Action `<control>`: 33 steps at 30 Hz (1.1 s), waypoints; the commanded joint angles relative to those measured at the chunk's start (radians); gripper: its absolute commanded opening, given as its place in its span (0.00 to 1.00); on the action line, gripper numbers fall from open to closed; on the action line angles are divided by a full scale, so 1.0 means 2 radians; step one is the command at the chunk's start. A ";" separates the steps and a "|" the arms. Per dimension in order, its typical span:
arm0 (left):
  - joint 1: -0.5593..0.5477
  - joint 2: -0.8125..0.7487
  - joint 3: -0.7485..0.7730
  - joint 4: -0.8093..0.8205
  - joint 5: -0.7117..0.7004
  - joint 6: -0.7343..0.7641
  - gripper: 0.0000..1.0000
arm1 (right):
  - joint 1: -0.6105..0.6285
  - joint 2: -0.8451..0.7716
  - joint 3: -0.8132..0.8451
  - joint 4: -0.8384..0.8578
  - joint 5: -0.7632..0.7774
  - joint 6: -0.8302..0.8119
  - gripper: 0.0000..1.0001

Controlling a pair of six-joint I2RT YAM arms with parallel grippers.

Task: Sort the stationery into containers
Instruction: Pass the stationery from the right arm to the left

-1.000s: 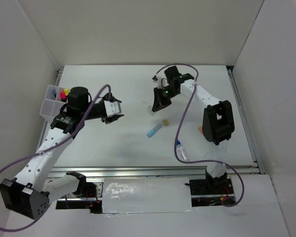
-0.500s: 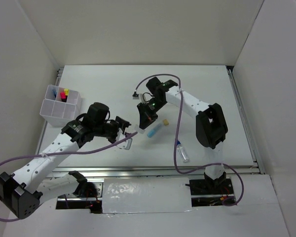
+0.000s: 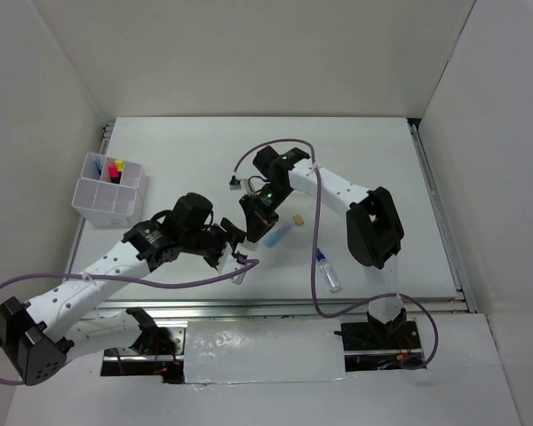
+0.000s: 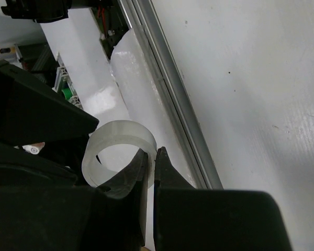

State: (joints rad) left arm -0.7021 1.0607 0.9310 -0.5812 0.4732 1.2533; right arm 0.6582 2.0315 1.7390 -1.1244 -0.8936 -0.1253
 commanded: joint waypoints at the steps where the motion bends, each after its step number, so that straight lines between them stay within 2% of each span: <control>1: -0.020 0.010 0.008 0.014 0.005 -0.001 0.70 | 0.006 0.003 0.027 -0.016 0.000 -0.009 0.00; 6: -0.042 0.023 0.011 0.011 0.001 -0.009 0.63 | 0.012 -0.002 0.038 -0.025 0.010 -0.017 0.00; 11: -0.048 0.031 0.011 0.011 -0.004 -0.016 0.43 | 0.018 -0.012 0.034 -0.029 0.023 -0.025 0.00; 18: -0.056 0.029 0.003 0.008 -0.018 -0.024 0.31 | 0.023 -0.019 0.033 -0.036 0.032 -0.033 0.00; 22: -0.058 0.027 -0.005 0.006 -0.026 -0.030 0.29 | 0.023 -0.026 0.032 -0.037 0.032 -0.037 0.00; 25: -0.059 0.026 -0.012 0.013 -0.032 -0.038 0.37 | 0.025 -0.030 0.030 -0.038 0.032 -0.037 0.00; 28: -0.059 0.026 -0.014 0.015 -0.034 -0.038 0.29 | 0.026 -0.030 0.030 -0.041 0.034 -0.039 0.00; 31: -0.060 0.031 -0.005 0.008 -0.033 -0.044 0.17 | 0.025 -0.032 0.029 -0.041 0.035 -0.039 0.13; 33: -0.062 0.034 0.003 -0.005 -0.030 -0.051 0.08 | 0.025 -0.036 0.029 -0.037 0.036 -0.039 0.26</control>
State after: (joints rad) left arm -0.8162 1.1137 0.9218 -0.5247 0.4038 1.1923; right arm 0.6983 2.0315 1.7683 -1.1683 -0.8055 -0.1867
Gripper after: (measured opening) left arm 0.358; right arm 0.231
